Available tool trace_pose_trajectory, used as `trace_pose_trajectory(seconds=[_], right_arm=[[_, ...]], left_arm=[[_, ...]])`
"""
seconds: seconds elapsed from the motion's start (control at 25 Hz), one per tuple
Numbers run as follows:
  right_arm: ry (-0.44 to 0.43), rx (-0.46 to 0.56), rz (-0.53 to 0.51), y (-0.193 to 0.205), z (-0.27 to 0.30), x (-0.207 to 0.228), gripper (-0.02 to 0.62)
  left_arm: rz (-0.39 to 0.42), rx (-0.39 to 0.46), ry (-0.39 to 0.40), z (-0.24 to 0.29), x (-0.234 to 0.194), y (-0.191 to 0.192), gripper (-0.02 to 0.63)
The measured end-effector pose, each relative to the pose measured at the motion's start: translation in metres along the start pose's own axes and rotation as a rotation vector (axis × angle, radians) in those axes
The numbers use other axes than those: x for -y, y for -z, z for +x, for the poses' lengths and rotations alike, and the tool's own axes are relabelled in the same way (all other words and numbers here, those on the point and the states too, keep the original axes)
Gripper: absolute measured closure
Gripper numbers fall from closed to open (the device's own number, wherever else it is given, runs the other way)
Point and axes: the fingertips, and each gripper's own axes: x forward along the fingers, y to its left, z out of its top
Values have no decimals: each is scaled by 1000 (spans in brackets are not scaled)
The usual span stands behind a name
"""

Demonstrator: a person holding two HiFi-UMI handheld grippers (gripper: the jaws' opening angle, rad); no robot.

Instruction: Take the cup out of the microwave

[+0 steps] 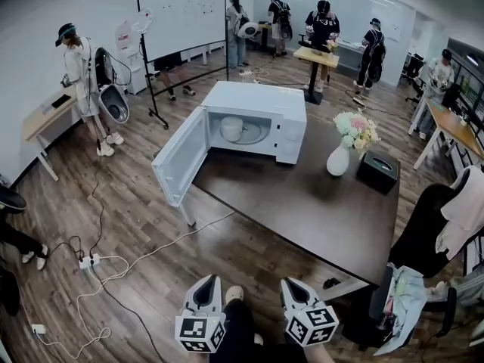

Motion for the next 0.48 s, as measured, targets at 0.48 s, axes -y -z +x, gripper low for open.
trace_pose_trajectory(seconds=[0.48], right_arm=[[24, 15, -26, -73, 120, 36, 600]], left_arm=[[4, 5, 29, 124, -54, -47, 600]])
